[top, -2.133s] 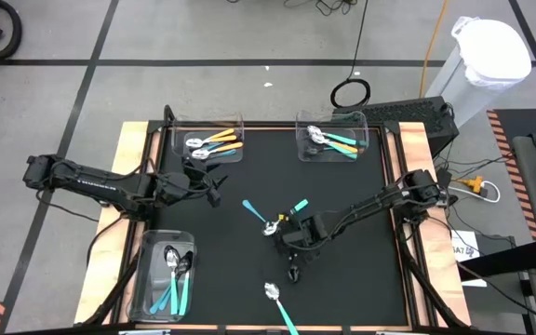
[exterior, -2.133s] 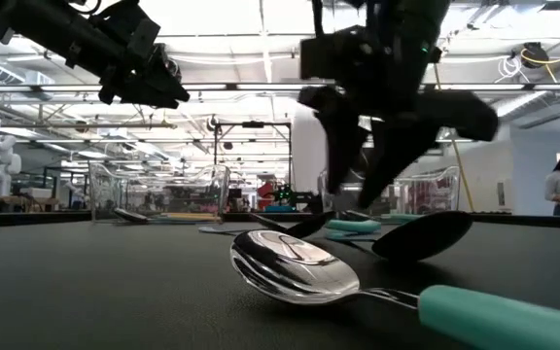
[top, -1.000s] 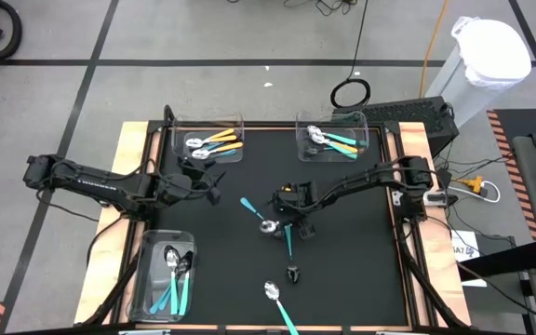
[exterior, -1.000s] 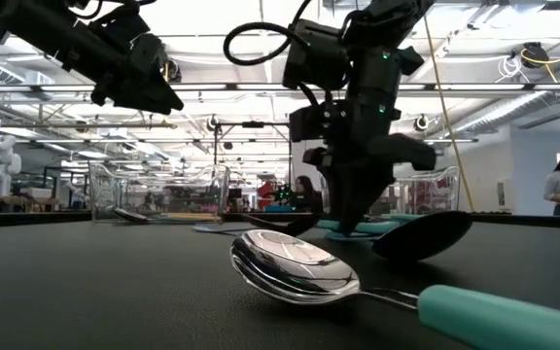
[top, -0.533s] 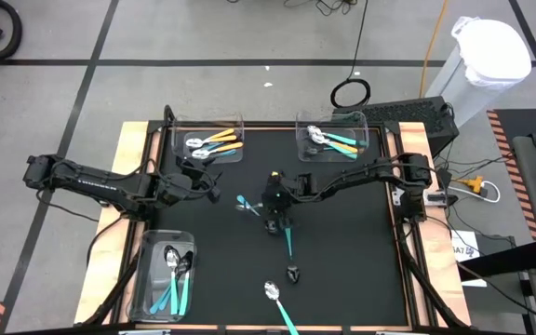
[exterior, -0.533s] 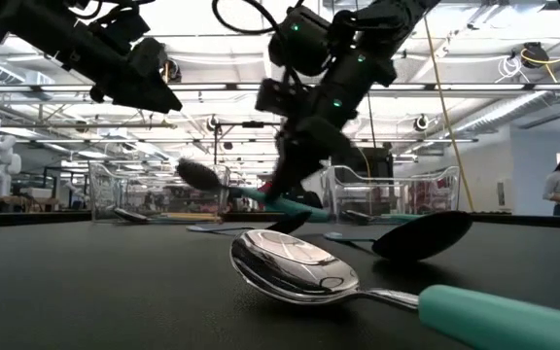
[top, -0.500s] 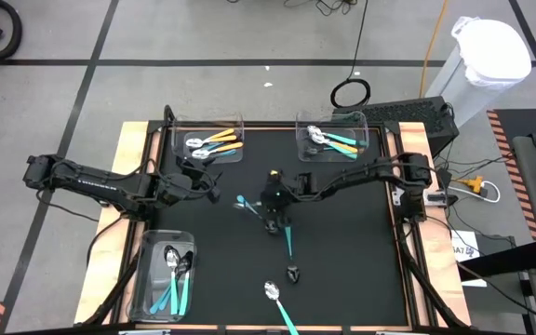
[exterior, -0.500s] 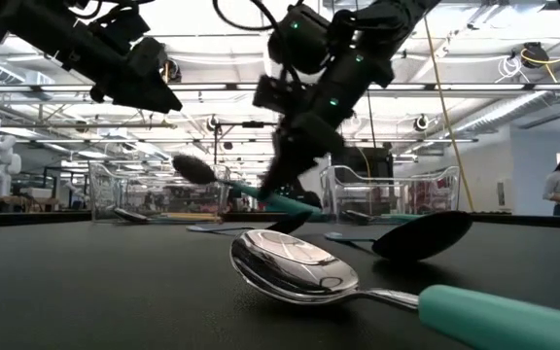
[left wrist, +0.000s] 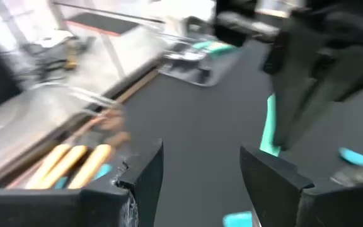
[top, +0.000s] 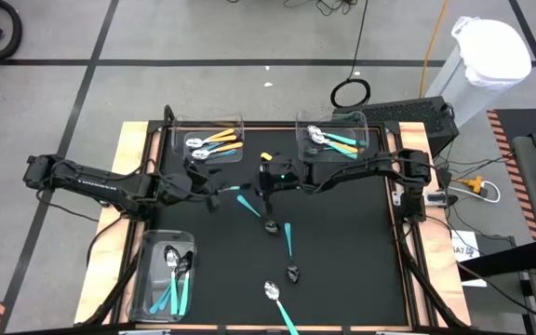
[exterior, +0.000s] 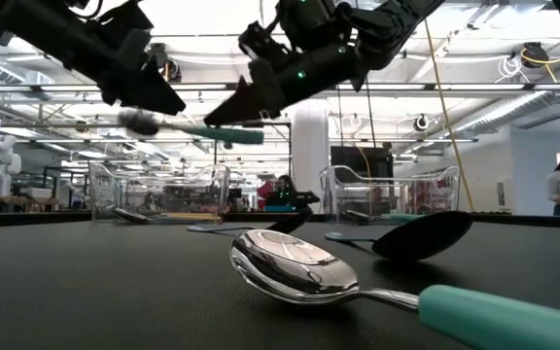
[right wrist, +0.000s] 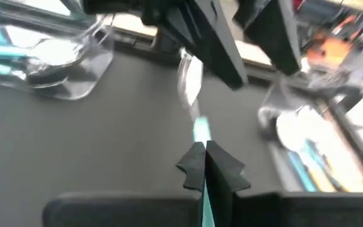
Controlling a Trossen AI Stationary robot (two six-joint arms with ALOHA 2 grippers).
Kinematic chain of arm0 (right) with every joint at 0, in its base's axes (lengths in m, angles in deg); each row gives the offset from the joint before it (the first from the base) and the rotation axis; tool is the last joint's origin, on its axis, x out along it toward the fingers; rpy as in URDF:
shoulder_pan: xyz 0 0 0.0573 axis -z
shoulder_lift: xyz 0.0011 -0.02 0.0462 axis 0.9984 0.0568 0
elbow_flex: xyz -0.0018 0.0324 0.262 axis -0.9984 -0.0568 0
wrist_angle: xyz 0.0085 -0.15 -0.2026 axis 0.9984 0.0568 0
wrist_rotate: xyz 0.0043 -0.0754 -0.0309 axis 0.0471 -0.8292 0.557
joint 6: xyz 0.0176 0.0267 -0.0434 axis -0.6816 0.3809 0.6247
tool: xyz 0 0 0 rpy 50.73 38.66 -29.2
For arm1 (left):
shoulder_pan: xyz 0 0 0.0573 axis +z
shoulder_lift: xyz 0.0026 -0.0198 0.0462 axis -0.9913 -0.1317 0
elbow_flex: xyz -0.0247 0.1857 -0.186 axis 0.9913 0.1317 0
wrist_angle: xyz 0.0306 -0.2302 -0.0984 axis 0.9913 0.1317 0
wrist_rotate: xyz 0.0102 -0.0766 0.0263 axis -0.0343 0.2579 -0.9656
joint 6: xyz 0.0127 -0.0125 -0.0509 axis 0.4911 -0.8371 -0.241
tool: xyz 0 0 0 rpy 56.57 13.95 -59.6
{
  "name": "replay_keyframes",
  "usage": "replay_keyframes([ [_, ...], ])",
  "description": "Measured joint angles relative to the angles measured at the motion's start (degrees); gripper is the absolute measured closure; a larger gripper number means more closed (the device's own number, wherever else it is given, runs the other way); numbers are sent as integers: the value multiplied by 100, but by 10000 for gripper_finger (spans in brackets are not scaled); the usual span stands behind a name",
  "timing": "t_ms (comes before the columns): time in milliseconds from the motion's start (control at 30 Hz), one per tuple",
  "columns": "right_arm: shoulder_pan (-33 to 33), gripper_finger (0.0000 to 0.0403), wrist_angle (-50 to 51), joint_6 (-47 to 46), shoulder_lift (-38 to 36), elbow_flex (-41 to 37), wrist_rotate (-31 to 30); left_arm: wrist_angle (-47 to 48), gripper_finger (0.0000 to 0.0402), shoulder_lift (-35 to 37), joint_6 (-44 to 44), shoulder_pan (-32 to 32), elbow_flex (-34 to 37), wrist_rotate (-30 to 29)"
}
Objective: Sort silverware by color (type)
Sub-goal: Put the green spoon into the top left transparent bin
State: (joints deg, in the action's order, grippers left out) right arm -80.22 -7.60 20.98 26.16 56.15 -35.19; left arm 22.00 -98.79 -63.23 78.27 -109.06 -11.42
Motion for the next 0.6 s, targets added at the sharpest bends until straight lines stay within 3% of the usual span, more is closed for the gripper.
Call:
replay_keyframes([
  [133,37,401,-179,162,-6,6,-1,-24,190,0,-24,3,0,-379],
  [367,30,401,-36,180,-6,6,-15,68,190,0,272,0,0,192],
  [500,30,402,101,-95,-6,5,-536,264,190,0,162,3,0,175],
  [600,33,401,277,-650,-6,6,-919,289,190,-127,-633,112,-1,91],
])
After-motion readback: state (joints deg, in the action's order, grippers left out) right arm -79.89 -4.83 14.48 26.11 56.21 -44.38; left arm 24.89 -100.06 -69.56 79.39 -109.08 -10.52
